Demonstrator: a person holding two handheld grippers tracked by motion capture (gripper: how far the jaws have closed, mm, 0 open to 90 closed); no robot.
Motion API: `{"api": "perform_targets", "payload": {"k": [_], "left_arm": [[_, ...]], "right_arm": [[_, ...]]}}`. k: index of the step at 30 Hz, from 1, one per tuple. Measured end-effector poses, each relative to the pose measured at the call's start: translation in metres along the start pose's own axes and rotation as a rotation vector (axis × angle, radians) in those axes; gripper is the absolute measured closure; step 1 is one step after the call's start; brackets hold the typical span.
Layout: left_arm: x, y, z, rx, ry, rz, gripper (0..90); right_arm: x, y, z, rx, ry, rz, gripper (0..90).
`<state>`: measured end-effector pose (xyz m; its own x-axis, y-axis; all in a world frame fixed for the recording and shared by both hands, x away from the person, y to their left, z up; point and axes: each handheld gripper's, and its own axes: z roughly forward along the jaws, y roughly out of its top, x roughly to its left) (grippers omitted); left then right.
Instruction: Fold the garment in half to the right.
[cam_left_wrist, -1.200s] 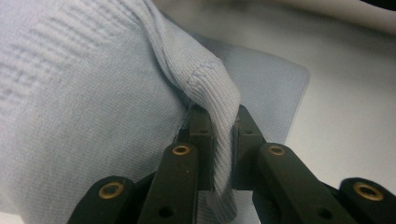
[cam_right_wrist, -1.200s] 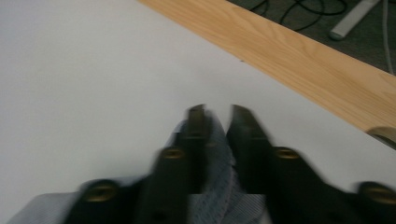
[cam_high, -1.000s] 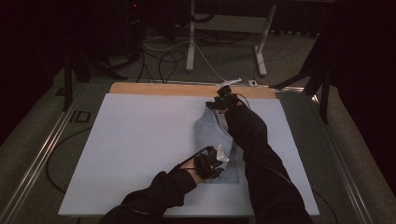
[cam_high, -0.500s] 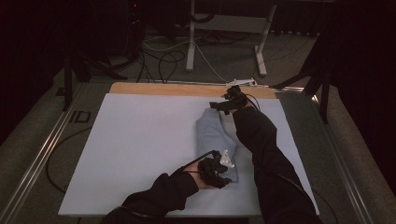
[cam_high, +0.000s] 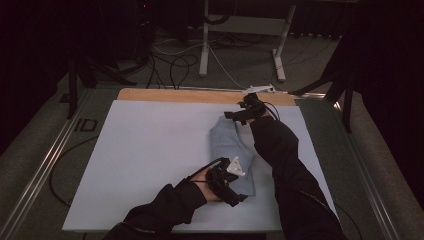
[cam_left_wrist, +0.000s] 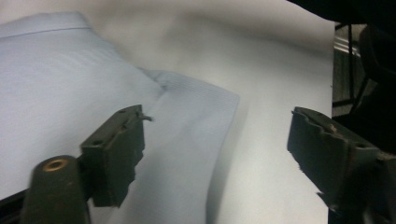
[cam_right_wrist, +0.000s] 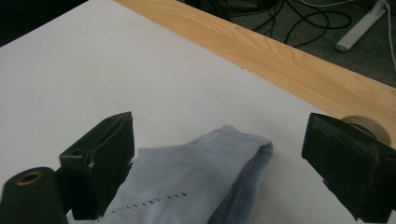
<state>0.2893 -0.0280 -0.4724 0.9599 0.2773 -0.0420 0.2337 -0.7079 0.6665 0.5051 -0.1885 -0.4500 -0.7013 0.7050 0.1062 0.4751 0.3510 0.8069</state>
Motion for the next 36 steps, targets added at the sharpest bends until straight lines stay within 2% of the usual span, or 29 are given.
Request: {"api": "perform_targets", "payload": {"k": [2, 3, 6, 8, 9, 10, 12, 14, 16, 17, 20, 22, 26, 27, 29, 32, 33, 34, 36], "left_arm": [[0.002, -0.002, -0.004, -0.005, -0.008, -0.010, 15.9], [0.004, -0.004, -0.008, -0.012, -0.014, -0.003, 15.4], [0.006, -0.009, -0.013, -0.030, -0.020, -0.016, 8.1], [0.008, -0.012, -0.017, -0.044, -0.017, -0.018, 6.1], [0.009, -0.014, -0.018, -0.035, -0.015, -0.012, 5.0], [0.009, -0.016, -0.020, -0.036, -0.007, -0.021, 0.7], [0.012, -0.021, -0.023, -0.028, -0.001, -0.018, 0.7], [0.015, -0.027, -0.026, -0.064, -0.001, -0.029, 0.4], [0.018, -0.034, -0.030, -0.067, -0.004, -0.035, 0.4], [0.020, -0.037, -0.032, -0.069, 0.004, -0.040, 0.4], [0.023, -0.047, -0.038, -0.077, 0.022, -0.052, 0.4], [0.026, -0.054, -0.044, -0.084, 0.031, -0.061, 0.4], [0.031, -0.074, -0.062, -0.105, 0.053, -0.091, 0.4], [0.031, -0.074, -0.062, -0.105, 0.053, -0.091, 0.4], [0.032, -0.082, -0.069, -0.118, 0.066, -0.110, 0.4], [0.033, -0.099, -0.082, -0.132, 0.091, -0.129, 0.4], [0.033, -0.099, -0.082, -0.132, 0.091, -0.129, 0.4], [0.033, -0.108, -0.088, -0.139, 0.099, -0.139, 0.4], [0.034, -0.112, -0.091, -0.139, 0.105, -0.142, 0.4]], "right_arm": [[0.001, 0.000, 0.000, 0.003, 0.003, 0.000, 9.5], [0.001, -0.001, -0.001, 0.006, 0.007, -0.002, 9.5], [0.005, -0.004, -0.003, 0.015, 0.002, 0.000, 9.6], [0.005, -0.005, -0.003, 0.018, 0.006, 0.001, 9.5], [0.006, -0.006, -0.003, 0.026, 0.007, -0.002, 9.6], [0.007, -0.009, -0.002, 0.031, 0.010, -0.001, 9.6], [0.008, -0.011, 0.000, 0.039, 0.015, 0.003, 9.5], [0.008, -0.013, 0.002, 0.051, 0.017, 0.003, 9.6], [0.007, -0.013, 0.003, 0.052, 0.016, 0.010, 9.6], [0.005, -0.015, 0.005, 0.051, 0.022, 0.023, 9.6], [0.003, -0.017, 0.010, 0.067, 0.016, 0.022, 10.1], [0.001, -0.019, 0.013, 0.073, 0.008, 0.029, 14.4], [-0.003, -0.024, 0.019, 0.093, -0.004, 0.033, 16.1], [-0.003, -0.024, 0.019, 0.093, -0.004, 0.033, 16.1], [-0.006, -0.029, 0.020, 0.097, -0.004, 0.049, 21.6], [-0.003, -0.032, 0.015, 0.091, 0.010, 0.039, 24.8], [-0.001, -0.034, 0.013, 0.090, 0.012, 0.027, 27.3], [0.001, -0.036, 0.012, 0.096, 0.008, 0.010, 27.2], [0.005, -0.038, 0.007, 0.096, 0.004, 0.002, 29.1]]}}
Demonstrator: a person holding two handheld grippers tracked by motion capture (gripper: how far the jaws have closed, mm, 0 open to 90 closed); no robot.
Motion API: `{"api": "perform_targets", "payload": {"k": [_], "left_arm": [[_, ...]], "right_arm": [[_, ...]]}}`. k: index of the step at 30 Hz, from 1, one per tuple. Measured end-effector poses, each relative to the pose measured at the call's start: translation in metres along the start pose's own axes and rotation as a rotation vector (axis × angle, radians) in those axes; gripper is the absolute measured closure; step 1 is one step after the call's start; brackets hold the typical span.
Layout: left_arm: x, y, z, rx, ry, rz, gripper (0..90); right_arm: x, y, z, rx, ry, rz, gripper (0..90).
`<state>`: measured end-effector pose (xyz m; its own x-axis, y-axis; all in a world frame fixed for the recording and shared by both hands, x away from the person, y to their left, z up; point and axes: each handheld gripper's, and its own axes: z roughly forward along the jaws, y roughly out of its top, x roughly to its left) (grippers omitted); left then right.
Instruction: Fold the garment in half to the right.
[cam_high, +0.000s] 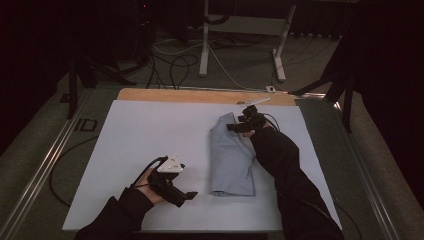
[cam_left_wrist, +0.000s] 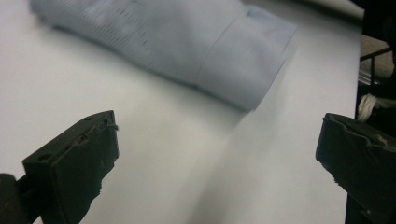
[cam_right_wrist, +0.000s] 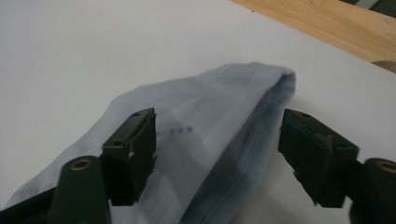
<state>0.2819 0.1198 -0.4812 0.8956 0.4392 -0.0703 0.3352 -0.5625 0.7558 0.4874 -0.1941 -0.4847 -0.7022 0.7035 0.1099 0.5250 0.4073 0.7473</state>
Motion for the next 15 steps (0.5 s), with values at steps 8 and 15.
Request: {"api": "perform_targets", "payload": {"k": [8, 15], "left_arm": [[0.010, -0.033, -0.025, -0.022, 0.048, -0.058, 0.4], [0.015, -0.050, -0.037, -0.044, 0.082, -0.078, 0.4]], "right_arm": [[0.014, -0.017, -0.024, -0.038, 0.034, 0.009, 35.7], [0.036, -0.035, -0.043, -0.033, 0.040, -0.028, 36.9]]}}
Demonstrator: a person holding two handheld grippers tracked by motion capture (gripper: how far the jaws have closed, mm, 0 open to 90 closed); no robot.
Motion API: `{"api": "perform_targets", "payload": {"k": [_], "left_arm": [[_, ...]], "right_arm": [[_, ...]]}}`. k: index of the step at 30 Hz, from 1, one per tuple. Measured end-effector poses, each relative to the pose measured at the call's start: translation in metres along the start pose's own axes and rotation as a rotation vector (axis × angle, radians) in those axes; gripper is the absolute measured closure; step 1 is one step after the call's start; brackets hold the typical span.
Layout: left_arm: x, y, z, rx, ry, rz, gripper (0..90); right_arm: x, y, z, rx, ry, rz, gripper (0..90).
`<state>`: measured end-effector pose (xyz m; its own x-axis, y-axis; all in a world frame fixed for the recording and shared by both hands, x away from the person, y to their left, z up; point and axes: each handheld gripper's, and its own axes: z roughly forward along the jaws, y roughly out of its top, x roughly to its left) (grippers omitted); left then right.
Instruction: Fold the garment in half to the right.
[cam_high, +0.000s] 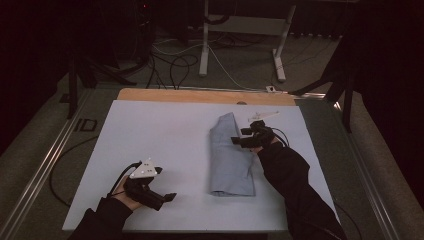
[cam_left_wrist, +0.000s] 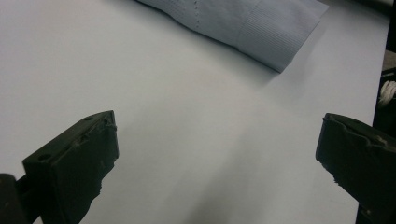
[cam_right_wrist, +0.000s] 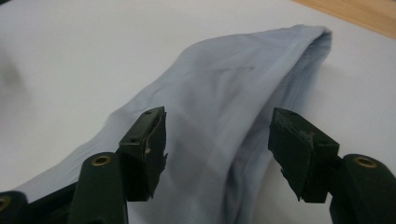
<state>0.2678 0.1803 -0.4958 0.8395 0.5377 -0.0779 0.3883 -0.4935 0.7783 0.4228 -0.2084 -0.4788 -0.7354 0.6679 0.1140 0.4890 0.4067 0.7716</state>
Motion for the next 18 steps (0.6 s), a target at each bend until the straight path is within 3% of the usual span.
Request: {"api": "perform_targets", "payload": {"k": [5, 6, 7, 10, 12, 18], "left_arm": [[0.003, -0.007, -0.005, -0.010, 0.015, -0.012, 0.4], [0.005, -0.008, -0.007, -0.016, 0.019, -0.007, 0.4], [0.008, -0.011, -0.010, -0.031, 0.015, -0.009, 0.4], [0.010, -0.013, -0.013, -0.046, 0.016, -0.002, 0.4], [0.013, -0.015, -0.016, -0.061, 0.008, 0.010, 0.4], [0.019, -0.020, -0.024, -0.094, -0.005, 0.017, 0.4]], "right_arm": [[0.012, -0.011, -0.012, -0.026, 0.027, -0.012, 32.7], [0.015, -0.013, -0.014, -0.034, 0.041, -0.019, 29.6], [0.021, -0.019, -0.018, -0.044, 0.076, -0.041, 19.3], [0.027, -0.025, -0.022, -0.058, 0.087, -0.049, 15.7], [0.035, -0.032, -0.027, -0.081, 0.096, -0.088, 10.1], [0.043, -0.048, -0.038, -0.094, 0.111, -0.123, 9.3]]}}
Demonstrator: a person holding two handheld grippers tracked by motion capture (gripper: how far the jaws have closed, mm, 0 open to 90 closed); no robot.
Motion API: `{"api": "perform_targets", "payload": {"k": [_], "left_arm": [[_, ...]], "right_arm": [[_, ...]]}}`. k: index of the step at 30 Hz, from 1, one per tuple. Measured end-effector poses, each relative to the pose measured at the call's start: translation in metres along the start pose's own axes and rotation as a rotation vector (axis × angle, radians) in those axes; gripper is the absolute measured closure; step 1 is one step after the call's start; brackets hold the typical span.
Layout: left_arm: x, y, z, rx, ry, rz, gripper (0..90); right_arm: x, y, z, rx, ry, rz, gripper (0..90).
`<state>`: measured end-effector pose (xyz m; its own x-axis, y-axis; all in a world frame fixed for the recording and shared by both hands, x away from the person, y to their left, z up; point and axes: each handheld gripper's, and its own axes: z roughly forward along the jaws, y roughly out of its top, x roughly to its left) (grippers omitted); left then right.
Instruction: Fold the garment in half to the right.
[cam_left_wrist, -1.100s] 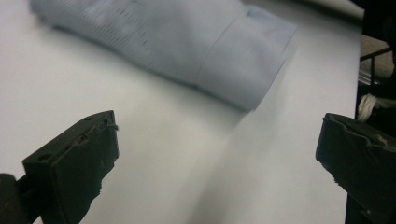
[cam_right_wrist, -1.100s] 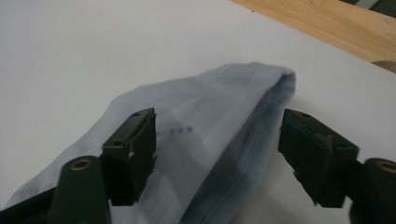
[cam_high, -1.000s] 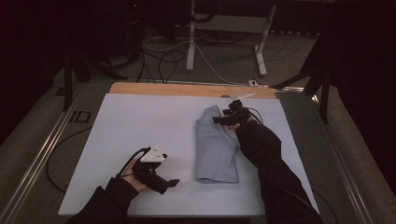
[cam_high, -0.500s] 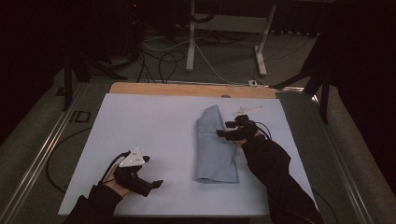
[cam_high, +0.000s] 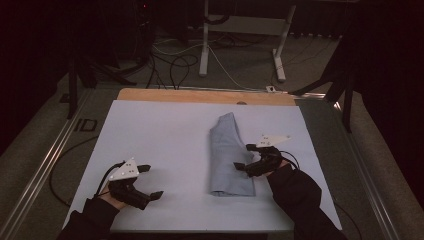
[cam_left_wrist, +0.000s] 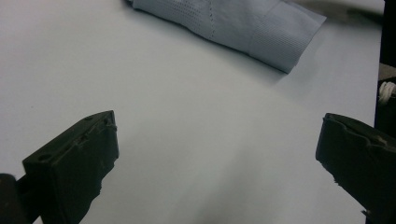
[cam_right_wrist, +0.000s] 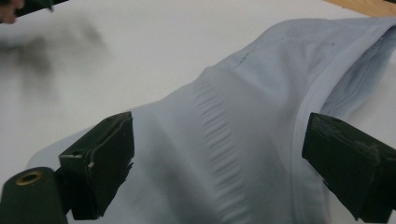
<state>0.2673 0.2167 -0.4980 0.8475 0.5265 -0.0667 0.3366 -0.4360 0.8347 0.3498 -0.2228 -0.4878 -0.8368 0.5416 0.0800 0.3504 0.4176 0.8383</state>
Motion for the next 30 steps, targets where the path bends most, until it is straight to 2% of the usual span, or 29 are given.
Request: {"api": "perform_targets", "payload": {"k": [5, 9, 10, 11, 13, 15, 19, 25, 30], "left_arm": [[0.003, -0.002, -0.005, -0.003, -0.011, 0.005, 0.3], [0.005, -0.004, -0.007, -0.005, -0.011, -0.003, 0.3], [0.005, -0.005, -0.008, -0.008, -0.014, -0.008, 0.3], [0.006, -0.005, -0.008, -0.009, -0.012, -0.010, 0.3], [0.006, -0.006, -0.009, -0.010, -0.014, -0.011, 0.3], [0.008, -0.007, -0.010, -0.010, -0.014, -0.017, 0.3], [0.010, -0.009, -0.013, -0.018, -0.016, -0.027, 0.3], [0.009, -0.013, -0.016, -0.024, -0.019, -0.027, 0.3], [0.012, -0.021, -0.019, -0.016, 0.002, -0.052, 0.3]], "right_arm": [[0.003, -0.013, -0.010, -0.013, 0.009, 0.009, 9.1], [0.003, -0.027, -0.023, -0.038, -0.017, 0.031, 9.0], [0.003, -0.034, -0.030, -0.045, -0.039, 0.032, 8.9], [0.003, -0.034, -0.030, -0.045, -0.039, 0.032, 8.9], [0.004, -0.041, -0.036, -0.041, -0.069, 0.032, 8.8], [0.005, -0.050, -0.043, -0.040, -0.085, 0.051, 8.7], [0.006, -0.060, -0.049, -0.034, -0.092, 0.077, 8.6], [0.009, -0.071, -0.054, -0.030, -0.124, 0.078, 8.7], [0.011, -0.077, -0.060, -0.033, -0.149, 0.091, 8.7]]}}
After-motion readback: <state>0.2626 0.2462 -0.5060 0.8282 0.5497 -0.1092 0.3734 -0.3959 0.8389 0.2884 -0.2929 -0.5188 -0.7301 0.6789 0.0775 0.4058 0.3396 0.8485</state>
